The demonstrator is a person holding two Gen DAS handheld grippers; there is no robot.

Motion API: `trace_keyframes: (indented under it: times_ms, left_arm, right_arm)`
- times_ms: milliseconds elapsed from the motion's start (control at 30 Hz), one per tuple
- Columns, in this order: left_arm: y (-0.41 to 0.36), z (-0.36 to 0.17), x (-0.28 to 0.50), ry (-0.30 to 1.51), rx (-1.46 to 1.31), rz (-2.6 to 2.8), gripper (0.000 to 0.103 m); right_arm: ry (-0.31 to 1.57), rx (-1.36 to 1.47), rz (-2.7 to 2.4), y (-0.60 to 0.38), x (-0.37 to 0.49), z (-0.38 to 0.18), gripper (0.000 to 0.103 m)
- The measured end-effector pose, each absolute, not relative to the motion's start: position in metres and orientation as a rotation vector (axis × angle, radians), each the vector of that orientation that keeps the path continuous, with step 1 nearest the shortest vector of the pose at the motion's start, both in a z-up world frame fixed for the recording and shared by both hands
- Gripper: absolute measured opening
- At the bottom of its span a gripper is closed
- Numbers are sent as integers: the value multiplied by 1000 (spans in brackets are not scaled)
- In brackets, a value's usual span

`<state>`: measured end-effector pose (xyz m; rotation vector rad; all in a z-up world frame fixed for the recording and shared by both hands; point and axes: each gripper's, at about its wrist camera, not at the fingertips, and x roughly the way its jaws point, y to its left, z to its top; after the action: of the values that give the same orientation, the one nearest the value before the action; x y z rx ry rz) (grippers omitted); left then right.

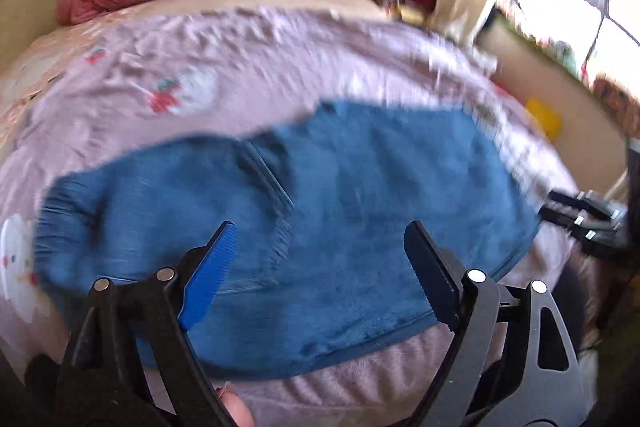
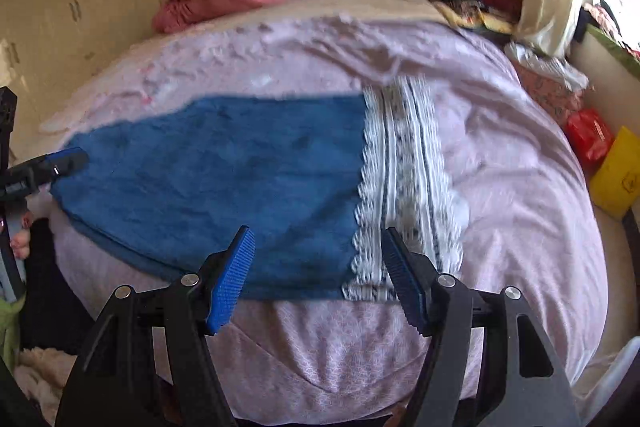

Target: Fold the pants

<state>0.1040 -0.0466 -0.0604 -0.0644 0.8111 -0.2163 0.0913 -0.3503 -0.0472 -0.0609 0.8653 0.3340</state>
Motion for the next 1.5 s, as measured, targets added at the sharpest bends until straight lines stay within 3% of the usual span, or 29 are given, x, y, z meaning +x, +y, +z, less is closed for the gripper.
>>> trace_keyframes:
  times_ms: [267,333,533,700,1167,1233,1300,1400,1500]
  left_arm:
    - [-68,-107,108,868,125,-175,79]
    - [-70,-95,108,884,159,-171,79]
    - [-116,-23,107,669,262,-344,82]
    - [-162,4,147,681,206,-528,85]
    - [-283,-33,277,865,252,-661,85]
    - [-293,-41,292,899,239,-671,80]
    - [-299,-49,302,930,236,-684,66]
    - [-309,-63,310,987,257,-716,51]
    - [-314,-72,313,1012,267,-733,51]
  right_arm:
    - [889,79,344,-363,91,-68,65]
    - [843,118,369,-372,84,-56,65]
    - [741,212,302,-410,70,-29,66]
    - [756,233,270,-425,76,-32,66]
    - [836,369,337,-436,124,-62,66]
    - [867,382,349,-435,130,-67,59]
    - [877,398,371,-434,133,-71,48]
    - [854,413,405,-434,130,-68,45]
    - [876,398,392,-433,134,-72,45]
